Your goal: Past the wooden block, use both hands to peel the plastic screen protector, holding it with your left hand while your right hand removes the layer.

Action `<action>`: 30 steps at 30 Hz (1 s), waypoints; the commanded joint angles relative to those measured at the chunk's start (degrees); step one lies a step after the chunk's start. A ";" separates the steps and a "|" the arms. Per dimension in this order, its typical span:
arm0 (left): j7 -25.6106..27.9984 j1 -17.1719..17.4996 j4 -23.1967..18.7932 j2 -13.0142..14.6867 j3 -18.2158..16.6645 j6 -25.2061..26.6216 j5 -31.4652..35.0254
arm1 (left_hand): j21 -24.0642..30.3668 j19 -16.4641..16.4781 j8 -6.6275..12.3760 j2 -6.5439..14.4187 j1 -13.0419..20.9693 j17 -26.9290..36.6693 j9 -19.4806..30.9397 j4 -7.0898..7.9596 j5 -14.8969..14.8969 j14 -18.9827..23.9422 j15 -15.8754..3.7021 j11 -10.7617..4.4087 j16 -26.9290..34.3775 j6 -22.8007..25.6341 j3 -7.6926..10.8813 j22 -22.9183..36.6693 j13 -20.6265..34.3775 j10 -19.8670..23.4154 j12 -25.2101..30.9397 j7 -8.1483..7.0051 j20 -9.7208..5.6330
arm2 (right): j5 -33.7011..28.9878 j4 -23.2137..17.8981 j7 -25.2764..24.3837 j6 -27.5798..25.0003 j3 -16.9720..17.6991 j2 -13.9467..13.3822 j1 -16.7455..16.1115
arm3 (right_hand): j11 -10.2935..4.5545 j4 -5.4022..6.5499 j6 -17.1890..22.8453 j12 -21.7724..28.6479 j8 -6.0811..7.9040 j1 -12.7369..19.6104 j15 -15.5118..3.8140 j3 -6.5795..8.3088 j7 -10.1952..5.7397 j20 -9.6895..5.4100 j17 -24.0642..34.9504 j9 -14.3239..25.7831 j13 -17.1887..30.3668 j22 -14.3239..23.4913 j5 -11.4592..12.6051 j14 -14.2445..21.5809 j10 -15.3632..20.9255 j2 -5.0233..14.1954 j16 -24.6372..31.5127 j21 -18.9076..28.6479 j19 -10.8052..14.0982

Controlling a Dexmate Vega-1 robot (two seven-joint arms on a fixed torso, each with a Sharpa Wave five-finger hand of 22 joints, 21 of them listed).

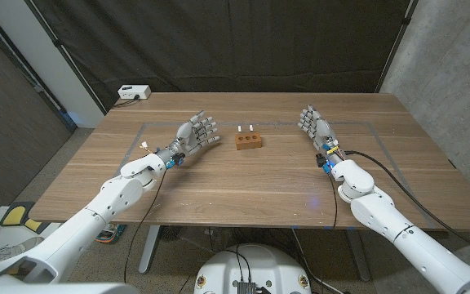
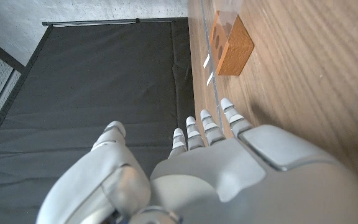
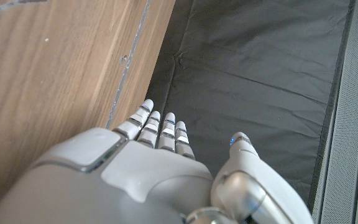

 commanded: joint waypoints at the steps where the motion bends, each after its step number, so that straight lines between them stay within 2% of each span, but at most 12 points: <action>1: -0.28 0.48 -2.71 2.03 -0.64 7.35 -4.86 | 0.71 1.42 0.59 0.07 1.16 -0.20 0.26 -0.70 0.31 0.05 0.96 0.84 0.00 0.67 0.22 0.10 -0.05 0.05 -0.33 0.70 -0.34 | -1.10 -2.93 -1.45 0.63 -0.21 -0.27 -2.52 | -0.23 -0.30 0.35 0.25 0.21 0.89 0.08 0.13 -0.04 0.13 0.14 0.26 0.04 0.19 0.13 0.39 0.46 -0.01 0.07 -0.14 0.62; 3: 0.13 0.55 -3.16 2.30 -0.82 8.53 -5.64 | 1.26 3.09 0.98 -0.15 1.90 -0.56 0.37 -1.22 0.23 0.41 2.44 1.84 -0.01 1.66 0.27 -0.12 -0.11 0.33 -0.27 1.42 -1.84 | -0.97 -3.12 -1.47 0.60 -0.21 -0.22 -2.74 | -0.22 -0.31 0.34 0.26 0.20 0.91 0.09 0.13 -0.04 0.11 0.14 0.26 0.04 0.19 0.13 0.40 0.48 -0.02 0.07 -0.15 0.65; 7: 0.60 0.81 -3.53 2.10 -1.38 10.47 -7.89 | 1.94 5.41 1.57 -0.63 2.82 -0.97 0.50 -1.92 0.06 1.71 3.08 2.37 0.20 3.13 0.22 -0.49 -0.19 1.56 0.16 2.41 -3.28 | -1.24 -3.28 -1.50 0.63 -0.30 -0.29 -2.90 | -0.18 -0.35 0.35 0.26 0.20 0.93 0.10 0.11 -0.04 0.14 0.16 0.26 0.04 0.19 0.11 0.41 0.51 -0.06 0.07 -0.19 0.66; 8: 0.15 0.71 -3.33 2.09 -1.41 10.84 -8.32 | 2.07 5.91 1.85 -0.74 3.09 -1.06 0.53 -2.11 0.02 2.21 2.92 2.56 0.27 3.85 0.21 -0.60 -0.22 2.03 0.33 2.93 -3.68 | -1.15 -3.39 -1.56 0.60 -0.28 -0.25 -2.99 | -0.20 -0.36 0.36 0.26 0.20 0.94 0.10 0.10 -0.06 0.12 0.16 0.26 0.04 0.20 0.11 0.42 0.50 -0.06 0.08 -0.19 0.67; 9: 0.31 0.72 -3.32 2.03 -1.50 11.29 -8.77 | 2.20 6.56 1.94 -0.88 3.48 -1.20 0.55 -2.38 -0.05 2.63 2.81 2.76 0.24 4.19 0.21 -0.76 -0.26 2.85 0.63 4.21 -3.86 | -1.13 -3.43 -1.55 0.59 -0.28 -0.25 -3.02 | -0.20 -0.37 0.34 0.26 0.19 0.94 0.10 0.10 -0.04 0.14 0.16 0.26 0.04 0.20 0.11 0.43 0.50 -0.06 0.08 -0.20 0.66; 12: 0.12 0.69 -3.01 1.87 -1.61 12.11 -9.67 | 2.49 7.76 2.31 -0.96 3.94 -1.34 0.56 -2.66 -0.10 3.58 2.58 2.84 0.32 5.34 0.21 -0.97 -0.32 3.81 0.97 5.46 -4.38 | -1.17 -3.47 -1.54 0.47 -0.35 -0.24 -3.05 | -0.19 -0.38 0.36 0.26 0.19 0.95 0.10 0.09 -0.06 0.16 0.17 0.26 0.05 0.20 0.10 0.41 0.51 -0.07 0.07 -0.23 0.65; 20: 0.19 0.41 -2.39 1.30 -2.19 15.83 -13.42 | 3.24 10.65 2.92 -0.99 4.62 -1.49 0.56 -3.05 -0.20 5.79 2.18 2.92 0.53 7.40 0.20 -1.29 -0.45 5.29 1.45 7.29 -4.60 | -1.39 -3.27 -1.74 0.72 -0.48 0.04 -3.19 | -0.14 -0.40 0.36 0.28 0.17 0.94 0.13 0.04 -0.11 0.17 0.20 0.26 0.05 0.21 0.07 0.45 0.61 -0.08 0.09 -0.30 0.67; 30: 1.34 -1.14 -1.75 0.89 -1.85 20.22 -15.65 | 3.06 10.76 2.36 -0.79 5.18 -1.54 0.52 -3.30 -0.18 5.11 2.15 3.30 -0.06 6.39 0.37 -1.42 -0.52 5.41 1.47 7.83 -4.45 | -1.58 -2.34 -1.30 1.62 -0.44 0.21 -3.00 | -0.17 -0.39 0.34 0.27 0.14 0.87 0.17 -0.05 -0.12 0.19 0.24 0.27 0.05 0.22 0.04 0.43 0.62 -0.11 0.09 -0.39 0.68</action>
